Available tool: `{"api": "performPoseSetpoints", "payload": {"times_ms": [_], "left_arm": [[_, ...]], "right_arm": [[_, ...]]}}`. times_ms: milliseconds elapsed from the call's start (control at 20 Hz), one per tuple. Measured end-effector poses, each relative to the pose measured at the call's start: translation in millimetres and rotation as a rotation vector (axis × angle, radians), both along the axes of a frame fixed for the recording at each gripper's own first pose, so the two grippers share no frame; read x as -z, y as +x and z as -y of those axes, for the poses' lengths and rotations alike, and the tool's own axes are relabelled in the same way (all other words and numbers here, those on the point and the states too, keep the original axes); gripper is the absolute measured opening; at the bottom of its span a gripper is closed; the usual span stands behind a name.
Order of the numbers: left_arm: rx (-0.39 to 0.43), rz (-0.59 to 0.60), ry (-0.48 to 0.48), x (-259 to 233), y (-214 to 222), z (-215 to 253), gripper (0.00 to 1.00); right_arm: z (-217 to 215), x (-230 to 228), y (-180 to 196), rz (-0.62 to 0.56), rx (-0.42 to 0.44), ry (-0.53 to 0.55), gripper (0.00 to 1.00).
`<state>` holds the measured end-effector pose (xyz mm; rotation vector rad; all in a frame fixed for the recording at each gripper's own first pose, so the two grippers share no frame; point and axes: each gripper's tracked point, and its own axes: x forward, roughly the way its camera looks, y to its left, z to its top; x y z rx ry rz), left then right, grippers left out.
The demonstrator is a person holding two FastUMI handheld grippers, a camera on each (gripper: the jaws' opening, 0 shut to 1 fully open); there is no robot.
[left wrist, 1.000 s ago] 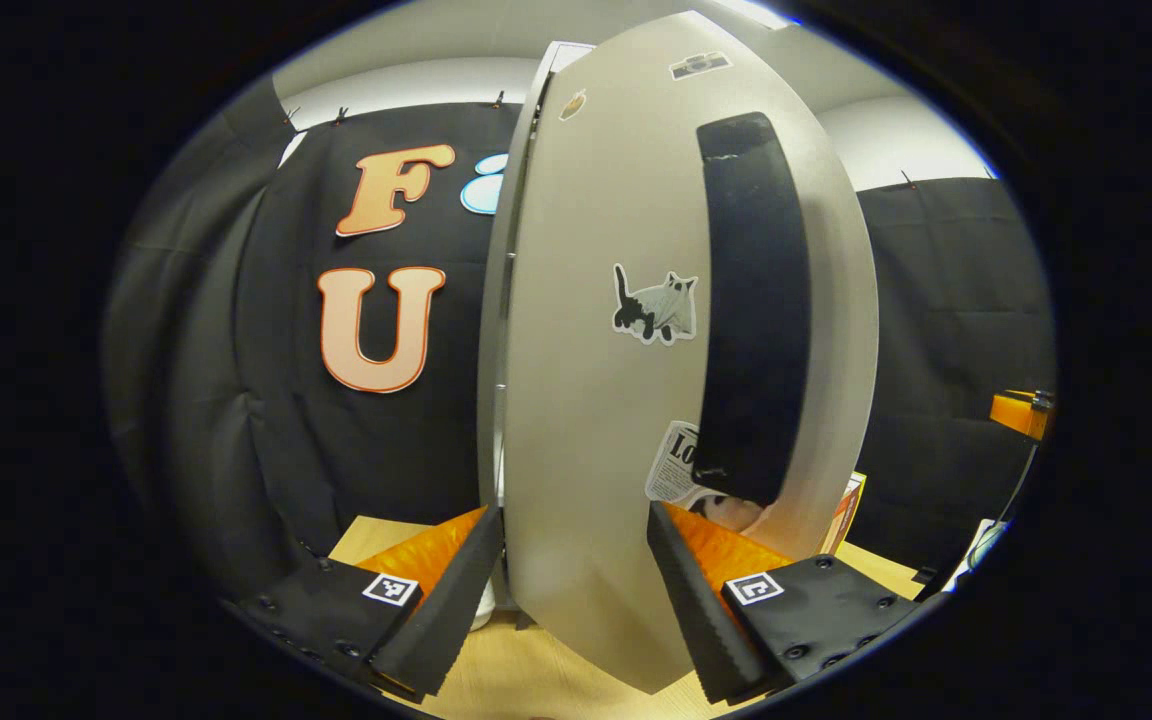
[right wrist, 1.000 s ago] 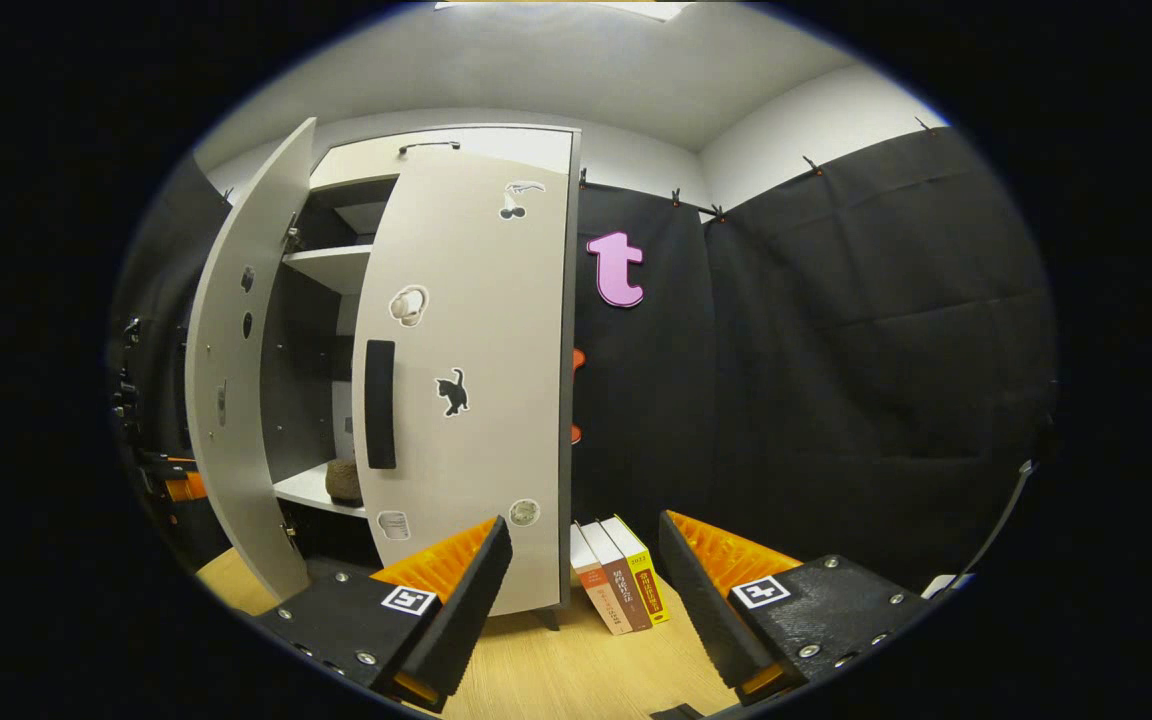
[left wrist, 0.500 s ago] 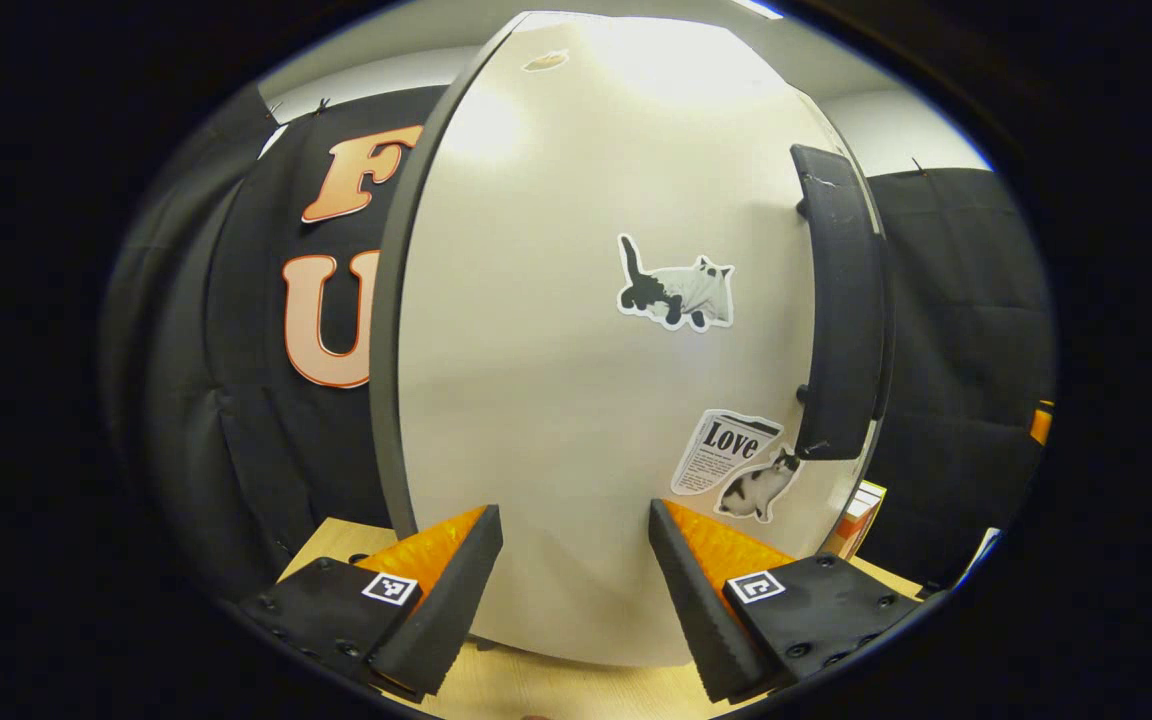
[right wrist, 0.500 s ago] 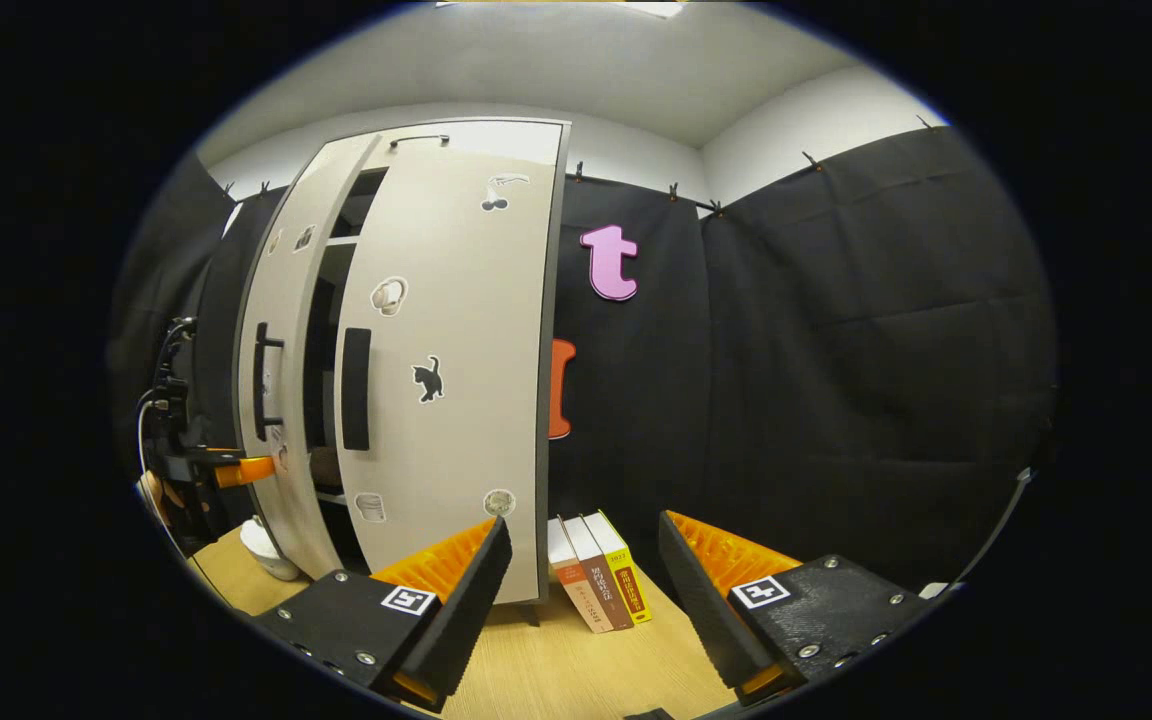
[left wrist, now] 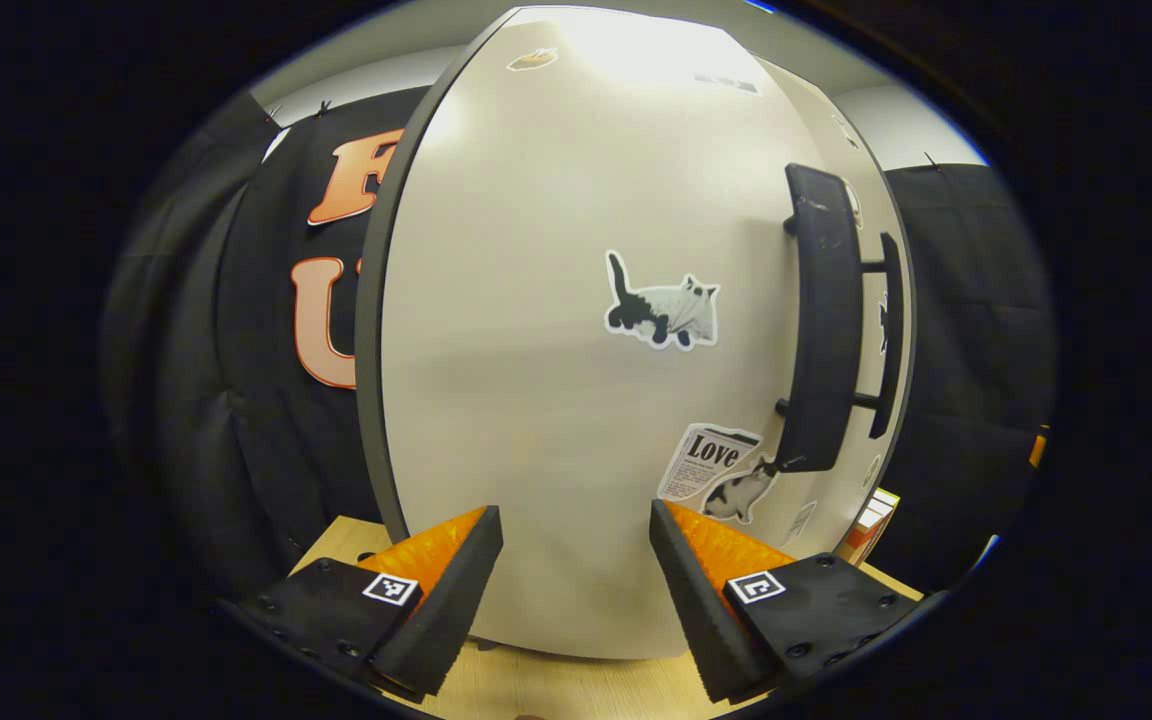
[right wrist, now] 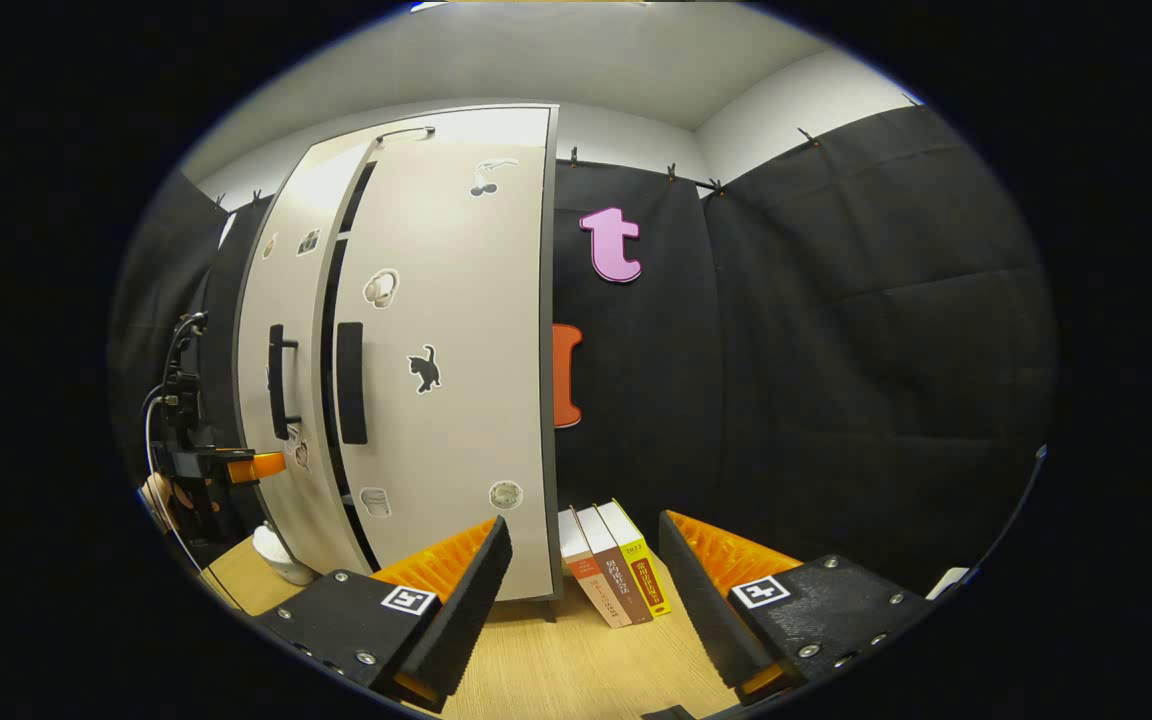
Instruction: Grab one shoe with the right hand and put it into the shoe cabinet, grab the other shoe with the left hand and put it into the shoe cabinet; then close the right door with the right hand and the left door with the left hand.
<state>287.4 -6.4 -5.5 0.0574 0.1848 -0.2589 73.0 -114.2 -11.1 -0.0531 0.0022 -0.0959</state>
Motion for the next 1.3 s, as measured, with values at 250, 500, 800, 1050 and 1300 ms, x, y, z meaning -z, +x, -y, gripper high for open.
{"api": "performPoseSetpoints", "payload": {"times_ms": [250,500,800,1050,1300], "left_arm": [[-0.015,0.036,-0.002,-65,-41,-28,0.97],[-0.102,0.141,0.023,-147,-87,-95,0.96],[-0.198,0.205,0.044,-206,-144,-189,0.96],[-0.295,0.24,0.053,-231,-145,-246,0.96],[-0.337,0.241,0.037,-230,-143,-267,0.96]], "right_arm": [[-9,-30,13,0.028,-0.041,-0.012,0.92],[-32,-77,23,0.057,-0.093,-0.028,0.92],[-68,-126,21,0.107,-0.163,-0.02,0.92],[-90,-145,15,0.135,-0.185,-0.052,0.92],[-107,-142,8,0.128,-0.191,-0.038,0.92]]}}
